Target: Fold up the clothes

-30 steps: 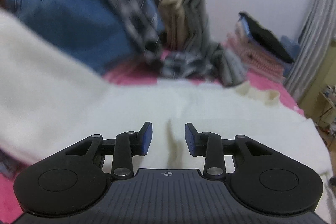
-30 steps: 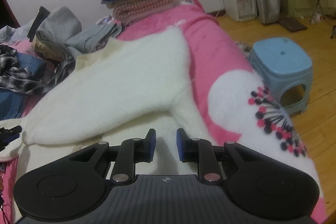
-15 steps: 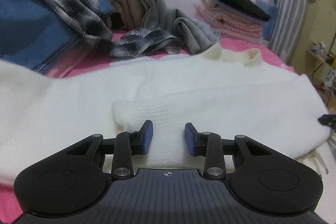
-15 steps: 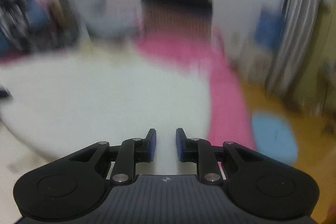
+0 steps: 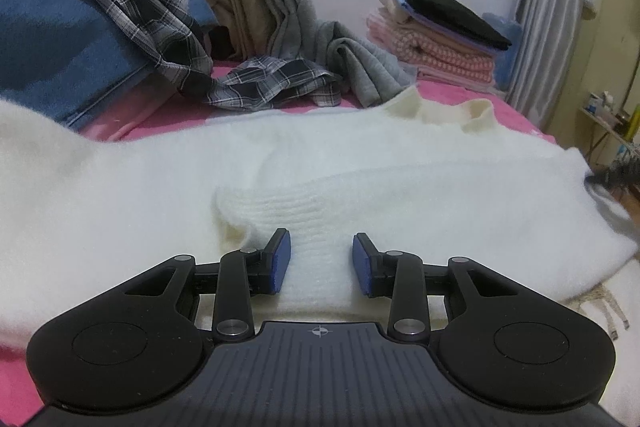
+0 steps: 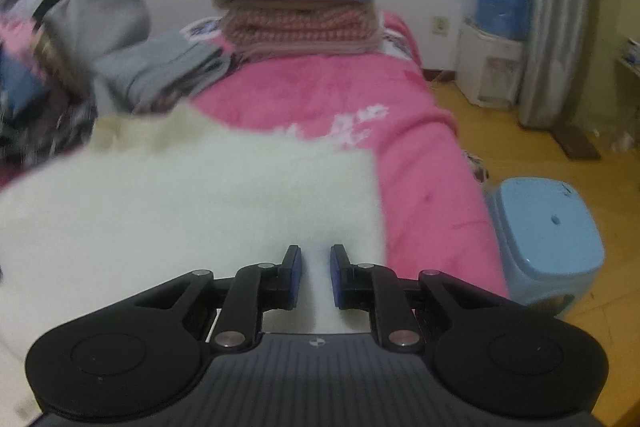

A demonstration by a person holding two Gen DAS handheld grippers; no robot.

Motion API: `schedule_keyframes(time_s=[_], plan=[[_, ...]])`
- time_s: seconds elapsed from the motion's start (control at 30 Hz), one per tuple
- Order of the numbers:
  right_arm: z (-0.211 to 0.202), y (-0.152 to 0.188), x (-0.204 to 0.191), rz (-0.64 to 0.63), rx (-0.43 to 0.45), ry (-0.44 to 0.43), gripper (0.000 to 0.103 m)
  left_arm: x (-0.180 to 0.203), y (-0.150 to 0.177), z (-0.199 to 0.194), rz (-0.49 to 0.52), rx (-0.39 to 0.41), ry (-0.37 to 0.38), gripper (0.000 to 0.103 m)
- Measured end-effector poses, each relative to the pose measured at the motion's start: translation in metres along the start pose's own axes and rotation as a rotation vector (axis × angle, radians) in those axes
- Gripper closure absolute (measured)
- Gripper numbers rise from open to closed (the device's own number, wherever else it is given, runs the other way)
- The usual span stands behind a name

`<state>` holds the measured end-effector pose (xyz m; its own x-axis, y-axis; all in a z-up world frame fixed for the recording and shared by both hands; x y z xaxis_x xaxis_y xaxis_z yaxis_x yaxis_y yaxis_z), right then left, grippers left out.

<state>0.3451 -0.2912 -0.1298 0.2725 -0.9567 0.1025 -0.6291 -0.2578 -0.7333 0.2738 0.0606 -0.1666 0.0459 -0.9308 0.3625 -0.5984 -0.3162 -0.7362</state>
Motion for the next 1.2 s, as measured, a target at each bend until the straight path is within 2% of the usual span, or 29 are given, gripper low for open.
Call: schedule_keyframes(time_s=[0.1, 0.17, 0.23, 0.33, 0.47, 0.53, 0.6, 0.7, 0.8, 0.9, 0.93, 1.03, 1.13, 1.2], plan=[[0.014, -0.026, 0.005, -0.023, 0.052, 0.026, 0.087, 0.001, 0.001, 0.000, 0.009, 0.004, -0.006, 0.068], [0.045, -0.023, 0.016, -0.025, 0.003, 0.061, 0.086, 0.002, 0.001, 0.000, 0.013, 0.007, -0.008, 0.068], [0.064, -0.017, 0.028, 0.032, -0.027, 0.050, 0.086, 0.001, 0.001, -0.001, 0.009, 0.008, -0.005, 0.068], [0.039, -0.019, 0.038, 0.143, 0.007, 0.028, 0.086, 0.000, 0.001, -0.001, 0.000, 0.005, 0.002, 0.068], [-0.010, -0.003, 0.039, 0.239, -0.001, -0.089, 0.085, -0.001, 0.000, 0.000, -0.008, 0.001, 0.005, 0.068], [-0.028, 0.010, 0.034, 0.228, -0.030, -0.122, 0.084, 0.000, 0.000, 0.001, -0.010, -0.001, 0.006, 0.068], [-0.022, 0.031, 0.030, 0.193, -0.103, -0.100, 0.084, 0.000, 0.000, 0.001, -0.010, 0.000, 0.005, 0.067], [-0.009, 0.048, 0.033, 0.191, -0.095, -0.112, 0.086, 0.001, 0.000, 0.001, -0.010, 0.000, 0.004, 0.067], [-0.035, 0.033, 0.034, 0.202, -0.097, -0.075, 0.084, 0.000, -0.001, 0.002, -0.011, -0.005, 0.005, 0.067], [-0.066, 0.027, 0.018, 0.133, -0.085, -0.116, 0.084, 0.000, -0.001, 0.002, -0.006, -0.010, 0.006, 0.067], [-0.070, 0.031, 0.011, 0.103, -0.103, -0.133, 0.084, 0.000, -0.001, 0.002, -0.006, -0.010, 0.006, 0.067], [-0.045, 0.062, -0.010, -0.035, -0.207, -0.120, 0.085, 0.000, -0.002, 0.002, -0.006, -0.012, 0.005, 0.067], [-0.050, 0.061, -0.009, 0.000, -0.183, -0.109, 0.084, 0.000, -0.002, 0.002, -0.006, -0.014, 0.005, 0.067], [-0.072, 0.049, -0.006, 0.027, -0.159, -0.109, 0.084, 0.001, -0.003, 0.003, 0.005, -0.021, 0.005, 0.067]])
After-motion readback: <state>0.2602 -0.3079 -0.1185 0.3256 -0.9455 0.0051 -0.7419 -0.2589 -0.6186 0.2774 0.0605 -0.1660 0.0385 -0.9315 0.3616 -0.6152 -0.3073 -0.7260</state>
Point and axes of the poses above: each gripper's, at about its wrist camera, not at the fingertips, and z roughly the way its jaws point, x to its right, y to its underside, the point moved 6 cm from there along z, roughly the way its jaws point, and after that the axes turned 15 degrees about -z, right-handed, at the moved point
